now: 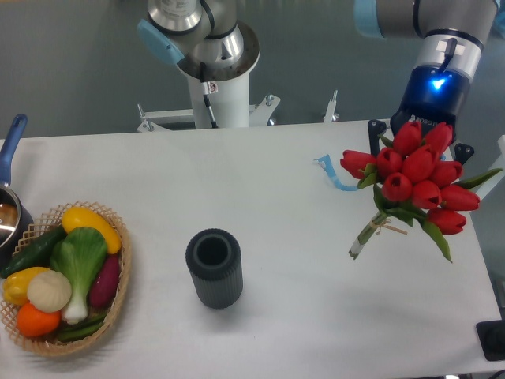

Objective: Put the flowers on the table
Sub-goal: 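Hold the red tulip bouquet by its stems in the gripper, then lower the held tulip bouquet toward the table beside the black vase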

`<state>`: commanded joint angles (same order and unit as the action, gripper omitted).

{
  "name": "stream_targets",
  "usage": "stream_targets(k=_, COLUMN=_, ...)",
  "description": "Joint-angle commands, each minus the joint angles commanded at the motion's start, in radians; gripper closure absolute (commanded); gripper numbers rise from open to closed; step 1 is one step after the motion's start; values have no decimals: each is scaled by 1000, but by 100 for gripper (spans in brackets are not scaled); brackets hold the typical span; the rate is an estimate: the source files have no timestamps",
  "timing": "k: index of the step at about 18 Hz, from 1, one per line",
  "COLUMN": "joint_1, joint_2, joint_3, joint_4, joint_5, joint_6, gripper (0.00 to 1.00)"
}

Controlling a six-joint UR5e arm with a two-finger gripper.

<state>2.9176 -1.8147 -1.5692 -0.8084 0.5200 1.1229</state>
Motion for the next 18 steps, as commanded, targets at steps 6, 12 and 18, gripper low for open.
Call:
stream_targets(k=6, joint_1=2, joint_2=41, joint_3=-14, joint_4=-3, joint_5=121, joint_6=-6, gripper=61)
stream_targets(k=12, joint_1=-3, joint_2=103, joint_3=-26, joint_4=-52, joint_5=329, joint_6=-2, gripper=61)
stream_targets(k=18, joint_1=-70, joint_2=115, joint_3=-51, joint_4=-78, joint_5=621, joint_6=28, gripper=61)
